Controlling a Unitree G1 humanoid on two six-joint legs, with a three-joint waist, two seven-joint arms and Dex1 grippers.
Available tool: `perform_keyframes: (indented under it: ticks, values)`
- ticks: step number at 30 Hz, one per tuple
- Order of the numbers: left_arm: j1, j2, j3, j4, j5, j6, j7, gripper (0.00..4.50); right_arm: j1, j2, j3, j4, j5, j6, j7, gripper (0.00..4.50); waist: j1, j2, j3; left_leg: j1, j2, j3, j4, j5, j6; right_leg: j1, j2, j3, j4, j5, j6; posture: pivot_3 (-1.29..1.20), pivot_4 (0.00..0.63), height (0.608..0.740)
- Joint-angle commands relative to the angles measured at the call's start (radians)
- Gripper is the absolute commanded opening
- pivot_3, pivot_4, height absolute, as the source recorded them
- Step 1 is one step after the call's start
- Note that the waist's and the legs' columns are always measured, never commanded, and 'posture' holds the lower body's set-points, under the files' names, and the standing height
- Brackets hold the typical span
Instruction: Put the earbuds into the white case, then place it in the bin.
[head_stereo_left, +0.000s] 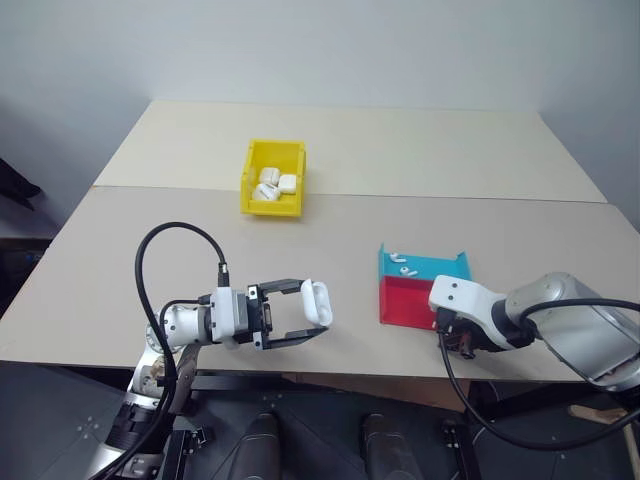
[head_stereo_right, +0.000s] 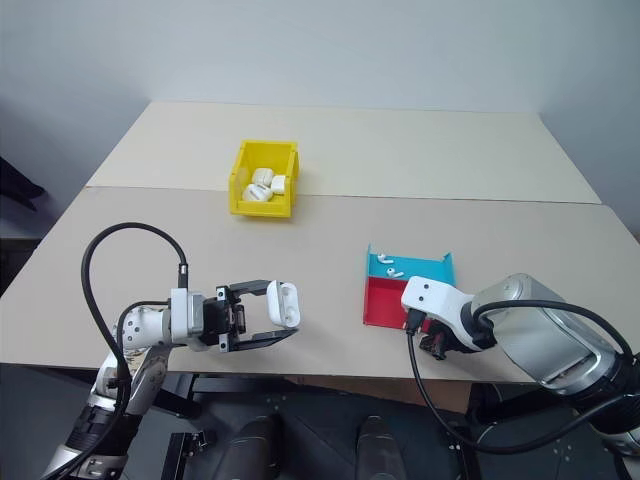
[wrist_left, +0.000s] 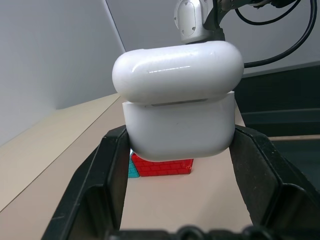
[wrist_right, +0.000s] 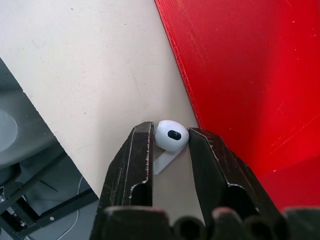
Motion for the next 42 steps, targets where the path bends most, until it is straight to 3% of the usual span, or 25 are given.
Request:
perform_keyframes:
  ticks: [1,4,8,16,20,23,27,31,35,42]
  values:
    - [-0.005,0.002,0.003,-0.022,-0.006,-0.02,0.002,2.74,0.003,-0.019,-0.015,-0.02,0.01,-0.01,-0.008,1.31,0.0,0.0,0.0,0.0,0.0,0.0,0.0,0.0,0.0,0.0,0.0,0.0,0.0,0.0,0.0,0.0,0.15,0.74]
    - [-0.005,0.0,0.002,-0.022,-0.005,-0.021,0.003,2.74,0.007,-0.025,-0.018,-0.027,0.014,-0.015,-0.006,1.31,0.003,0.0,0.0,0.0,0.0,0.0,0.0,0.0,0.0,0.0,0.0,0.0,0.0,0.0,0.0,0.0,0.15,0.74]
    - [-0.003,-0.001,0.002,-0.024,-0.004,-0.02,0.005,2.74,0.008,-0.026,-0.022,-0.03,0.02,-0.021,-0.009,0.64,0.004,0.0,0.0,0.0,0.0,0.0,0.0,0.0,0.0,0.0,0.0,0.0,0.0,0.0,0.0,0.0,0.15,0.74]
    - [-0.001,0.001,0.002,-0.029,-0.007,-0.015,0.007,2.74,0.017,-0.038,-0.032,-0.04,0.031,-0.037,-0.014,0.64,0.004,0.0,0.0,0.0,0.0,0.0,0.0,0.0,0.0,0.0,0.0,0.0,0.0,0.0,0.0,0.0,0.15,0.74]
    - [-0.004,-0.003,0.006,-0.044,-0.024,0.001,0.015,2.74,0.017,-0.063,-0.148,-0.095,0.091,-0.046,0.016,0.64,0.006,0.0,0.0,0.0,0.0,0.0,0.0,0.0,0.0,0.0,0.0,0.0,0.0,0.0,0.0,0.0,0.15,0.74]
    - [-0.014,-0.01,0.007,-0.068,-0.049,0.029,0.025,2.74,0.019,-0.044,-0.37,-0.138,0.18,-0.11,0.052,0.64,0.005,0.0,0.0,-0.001,0.0,0.0,0.0,0.0,0.0,-0.001,0.0,0.0,0.0,0.0,0.0,0.0,0.15,0.74]
    - [-0.049,-0.023,-0.001,-0.12,-0.095,0.102,0.051,2.74,-0.023,0.116,-0.682,-0.127,0.352,-0.252,0.061,0.64,0.006,-0.001,0.0,0.0,0.0,-0.001,0.0,0.0,0.0,0.001,0.001,0.0,0.0,0.0,0.0,0.0,0.15,0.74]
    - [-0.106,-0.042,-0.005,-0.164,-0.16,0.201,0.076,2.74,-0.057,0.307,-0.829,-0.118,0.475,-0.479,0.054,0.64,0.007,-0.002,0.001,0.001,0.0,-0.002,0.001,0.0,0.0,0.006,0.002,0.0,-0.001,0.0,0.0,0.0,0.15,0.74]
    - [-0.169,-0.069,-0.022,-0.185,-0.209,0.3,0.099,2.74,-0.069,0.454,-0.825,-0.096,0.557,-0.708,0.119,0.64,0.006,-0.002,0.001,0.001,0.0,-0.003,0.001,0.0,0.0,0.007,0.002,0.0,-0.001,0.0,0.0,0.0,0.15,0.74]
    - [-0.239,-0.111,-0.033,-0.195,-0.234,0.368,0.101,2.74,-0.128,0.549,-0.682,0.031,0.558,-0.917,0.227,0.64,-0.005,-0.002,0.0,0.003,0.0,-0.003,0.0,0.001,0.001,0.008,0.003,0.0,0.0,0.0,0.0,0.0,0.15,0.74]
